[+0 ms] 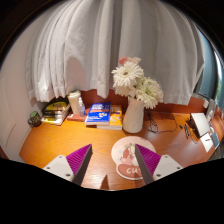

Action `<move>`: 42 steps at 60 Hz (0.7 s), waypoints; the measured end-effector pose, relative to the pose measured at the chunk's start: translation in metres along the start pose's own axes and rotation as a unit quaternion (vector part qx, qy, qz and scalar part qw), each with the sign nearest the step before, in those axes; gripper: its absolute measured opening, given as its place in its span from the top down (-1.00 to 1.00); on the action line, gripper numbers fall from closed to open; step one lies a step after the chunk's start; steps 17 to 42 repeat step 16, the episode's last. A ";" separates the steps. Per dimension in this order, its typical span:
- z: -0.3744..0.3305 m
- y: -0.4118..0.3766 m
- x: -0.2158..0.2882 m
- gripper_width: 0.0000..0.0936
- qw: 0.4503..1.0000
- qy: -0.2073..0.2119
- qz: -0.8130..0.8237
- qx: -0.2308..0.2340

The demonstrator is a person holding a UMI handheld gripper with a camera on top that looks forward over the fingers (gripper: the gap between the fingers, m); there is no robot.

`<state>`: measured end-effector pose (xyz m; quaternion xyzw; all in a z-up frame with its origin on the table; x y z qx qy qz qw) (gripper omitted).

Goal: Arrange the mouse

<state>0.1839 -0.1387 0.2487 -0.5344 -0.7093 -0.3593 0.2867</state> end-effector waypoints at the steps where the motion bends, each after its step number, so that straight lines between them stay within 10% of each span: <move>1: -0.003 -0.003 0.000 -0.84 1.000 0.001 0.001 0.001; 42: -0.031 -0.049 -0.010 -0.85 1.000 0.007 0.010 0.005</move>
Point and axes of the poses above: the point between the fingertips, and its own axes, seen from behind it with the camera up: y to the right, x up, z forward, the way the camera looks, the point moved 10 cm from there along -z, backward, against the way the camera looks, and after that the axes turned 12 degrees about -z, right-handed, at the moved point
